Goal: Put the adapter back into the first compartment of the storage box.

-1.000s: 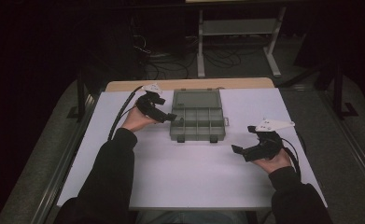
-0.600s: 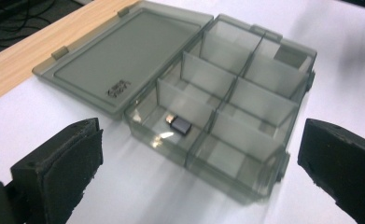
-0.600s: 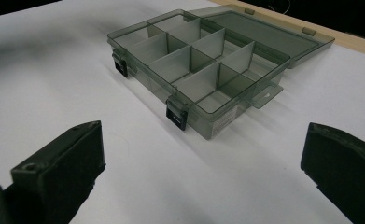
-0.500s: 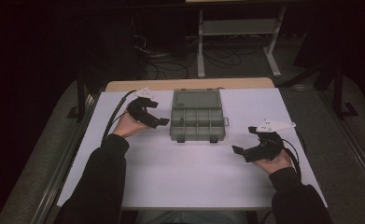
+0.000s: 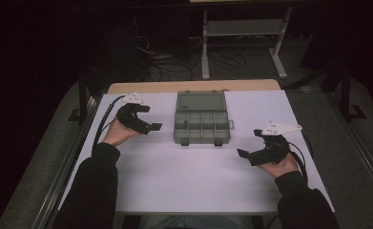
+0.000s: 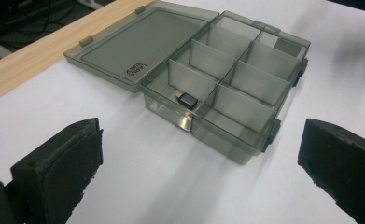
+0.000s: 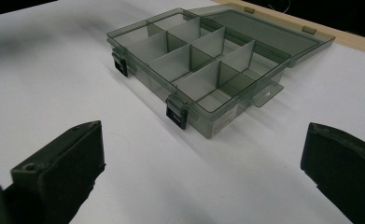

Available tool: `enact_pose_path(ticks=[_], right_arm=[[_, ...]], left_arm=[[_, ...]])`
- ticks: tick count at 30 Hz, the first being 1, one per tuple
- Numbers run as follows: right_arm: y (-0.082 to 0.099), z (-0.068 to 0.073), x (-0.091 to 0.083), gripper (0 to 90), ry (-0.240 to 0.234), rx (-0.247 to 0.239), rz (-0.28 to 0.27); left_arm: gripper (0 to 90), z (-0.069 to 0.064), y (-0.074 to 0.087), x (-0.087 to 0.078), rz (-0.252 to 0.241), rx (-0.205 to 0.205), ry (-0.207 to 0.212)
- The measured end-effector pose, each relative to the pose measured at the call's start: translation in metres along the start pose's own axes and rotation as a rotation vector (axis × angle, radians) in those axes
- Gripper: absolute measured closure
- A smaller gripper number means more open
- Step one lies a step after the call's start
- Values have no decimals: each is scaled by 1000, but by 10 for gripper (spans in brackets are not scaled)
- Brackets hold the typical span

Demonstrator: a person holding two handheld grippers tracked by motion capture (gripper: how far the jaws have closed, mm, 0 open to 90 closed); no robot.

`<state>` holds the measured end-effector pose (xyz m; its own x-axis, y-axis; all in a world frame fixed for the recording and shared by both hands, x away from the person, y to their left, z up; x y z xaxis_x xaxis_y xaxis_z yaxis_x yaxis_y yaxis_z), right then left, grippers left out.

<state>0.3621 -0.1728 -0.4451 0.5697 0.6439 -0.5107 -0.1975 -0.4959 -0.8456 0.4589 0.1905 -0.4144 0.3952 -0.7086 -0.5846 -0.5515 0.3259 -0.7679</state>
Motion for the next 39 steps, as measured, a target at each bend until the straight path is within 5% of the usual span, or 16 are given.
enact_pose_path(ticks=[39], right_arm=[[0, 0, 0, 0, 5, -3, 6]], left_arm=[[0, 8, 30, -58, -108, -34, -23]])
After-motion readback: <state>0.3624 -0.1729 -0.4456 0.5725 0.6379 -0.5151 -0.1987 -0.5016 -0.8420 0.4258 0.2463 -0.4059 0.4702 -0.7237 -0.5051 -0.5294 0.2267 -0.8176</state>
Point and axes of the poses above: each handheld gripper's, and its own axes: x roughly forward along the jaws, y roughly out of its underside, z roughly to its left, the point moved 7 cm from there along x, roughly forward along the jaws, and after that the axes turned 15 degrees about -x, right-handed, at the moved point
